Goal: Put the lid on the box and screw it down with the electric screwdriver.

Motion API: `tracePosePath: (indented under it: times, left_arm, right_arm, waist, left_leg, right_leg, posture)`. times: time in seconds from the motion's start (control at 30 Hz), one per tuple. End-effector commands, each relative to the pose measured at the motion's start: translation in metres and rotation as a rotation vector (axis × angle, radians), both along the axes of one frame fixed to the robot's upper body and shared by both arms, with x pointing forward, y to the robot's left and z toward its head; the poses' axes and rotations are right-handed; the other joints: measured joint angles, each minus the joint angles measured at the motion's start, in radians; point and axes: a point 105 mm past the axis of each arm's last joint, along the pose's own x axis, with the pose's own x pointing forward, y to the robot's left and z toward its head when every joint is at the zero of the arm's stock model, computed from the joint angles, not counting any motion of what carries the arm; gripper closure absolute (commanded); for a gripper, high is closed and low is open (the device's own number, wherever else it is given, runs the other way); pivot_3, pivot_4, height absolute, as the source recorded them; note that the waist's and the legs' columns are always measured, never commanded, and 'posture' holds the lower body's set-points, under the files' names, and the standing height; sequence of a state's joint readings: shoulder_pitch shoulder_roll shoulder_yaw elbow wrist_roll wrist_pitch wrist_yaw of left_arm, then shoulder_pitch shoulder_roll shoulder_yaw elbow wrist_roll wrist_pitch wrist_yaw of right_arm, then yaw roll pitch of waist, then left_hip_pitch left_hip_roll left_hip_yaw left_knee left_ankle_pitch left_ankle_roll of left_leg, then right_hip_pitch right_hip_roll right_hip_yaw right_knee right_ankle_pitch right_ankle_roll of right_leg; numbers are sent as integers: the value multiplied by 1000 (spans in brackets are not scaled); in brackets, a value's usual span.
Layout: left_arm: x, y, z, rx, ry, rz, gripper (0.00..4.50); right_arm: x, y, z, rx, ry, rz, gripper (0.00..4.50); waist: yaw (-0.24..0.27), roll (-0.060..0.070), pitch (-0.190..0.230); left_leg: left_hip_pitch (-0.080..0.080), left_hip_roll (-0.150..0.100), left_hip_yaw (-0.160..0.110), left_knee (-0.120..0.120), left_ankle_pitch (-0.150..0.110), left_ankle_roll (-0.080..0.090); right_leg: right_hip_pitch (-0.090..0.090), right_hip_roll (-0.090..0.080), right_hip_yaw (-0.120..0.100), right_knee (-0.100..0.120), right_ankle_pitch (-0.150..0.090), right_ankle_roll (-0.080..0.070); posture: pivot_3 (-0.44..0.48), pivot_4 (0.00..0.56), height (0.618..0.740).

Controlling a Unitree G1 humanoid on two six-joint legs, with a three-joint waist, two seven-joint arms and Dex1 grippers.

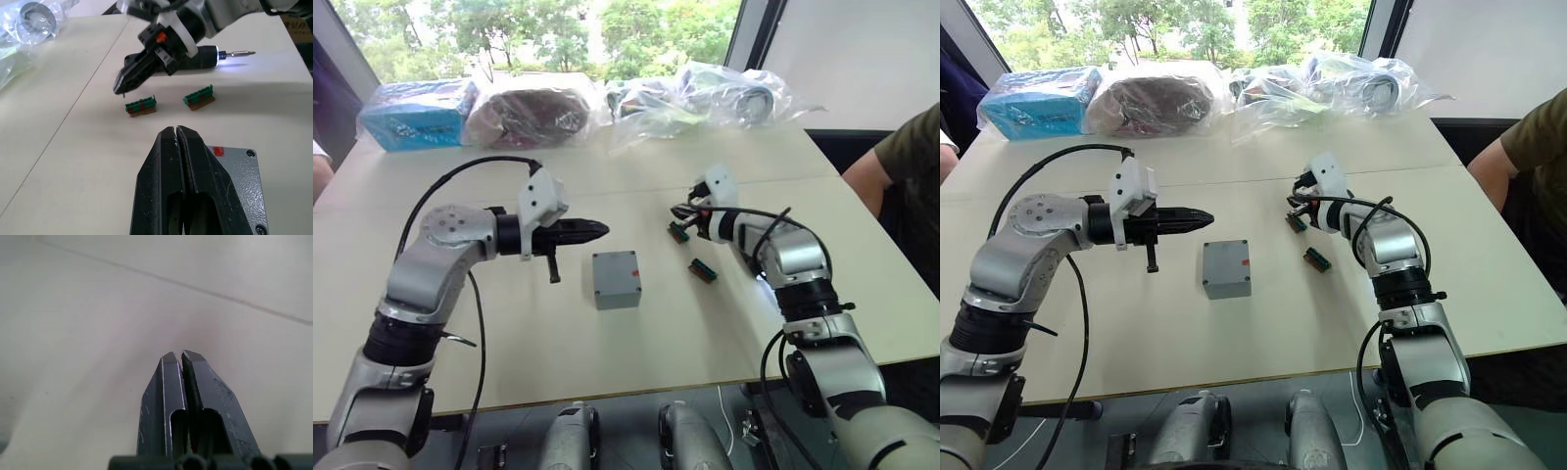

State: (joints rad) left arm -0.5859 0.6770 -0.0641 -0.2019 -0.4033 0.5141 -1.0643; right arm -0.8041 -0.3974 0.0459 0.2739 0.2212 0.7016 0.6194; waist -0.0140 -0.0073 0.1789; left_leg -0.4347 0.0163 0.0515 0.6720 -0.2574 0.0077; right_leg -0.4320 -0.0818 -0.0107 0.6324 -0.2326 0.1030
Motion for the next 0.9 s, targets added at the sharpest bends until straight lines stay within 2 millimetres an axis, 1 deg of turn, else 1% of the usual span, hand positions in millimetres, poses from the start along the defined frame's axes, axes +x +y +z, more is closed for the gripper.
tracePosePath:
  times: [0.03,0.1,0.13,0.2,0.23,0.3,0.43,0.57,0.9]
  left_arm:
    - [-5,0,1,18,-21,-13,4500]
    - [-6,1,-1,23,-14,-13,4500]
    - [-7,3,-2,29,-12,-10,4500]
    - [-8,7,-3,41,-7,-5,4500]
    - [-9,10,-4,48,-2,-3,4500]
    - [-9,13,-7,62,4,1,4500]
    - [-8,16,-14,84,5,16,4500]
    - [-8,16,-16,86,5,18,4500]
    - [-8,12,-15,81,-2,12,4500]
  right_arm:
    - [-15,13,39,34,-77,97,4461]
    - [-29,23,41,36,-53,168,4461]
    - [-44,33,40,5,-53,246,4461]
    - [-66,48,37,-27,-38,357,4461]
    - [-74,54,35,-32,-29,392,4461]
    - [-83,61,32,-34,-5,426,4461]
    - [-90,68,23,-60,15,456,4461]
    - [-91,71,20,-64,20,467,4461]
    - [-79,69,9,-117,22,432,4461]
  waist:
    - [0,0,0]
    - [0,0,0]
    - [0,0,0]
    - [2,0,0]
    - [2,0,0]
    - [2,0,0]
    - [4,0,0]
    - [4,0,0]
    - [3,0,0]
  left_leg:
    - [0,0,0,0,0,0]
    - [0,0,0,0,0,0]
    - [0,0,0,0,0,0]
    - [0,0,0,0,0,0]
    - [0,0,0,0,0,0]
    - [0,0,0,0,0,0]
    - [0,0,0,1,0,0]
    - [0,0,0,2,0,0]
    - [0,0,0,2,0,0]
  right_leg:
    - [0,0,0,0,0,0]
    - [0,0,0,0,0,0]
    - [0,0,0,0,0,0]
    - [0,0,0,0,0,0]
    - [0,0,0,0,0,0]
    - [0,0,0,0,0,0]
    - [1,0,0,0,0,0]
    - [1,0,0,0,0,0]
    - [1,0,0,0,0,0]
  posture:
    - [0,150,740]
    - [0,150,740]
    - [0,150,740]
    - [0,150,740]
    - [0,150,740]
    - [0,150,740]
    - [0,150,740]
    - [0,150,740]
    - [0,150,740]
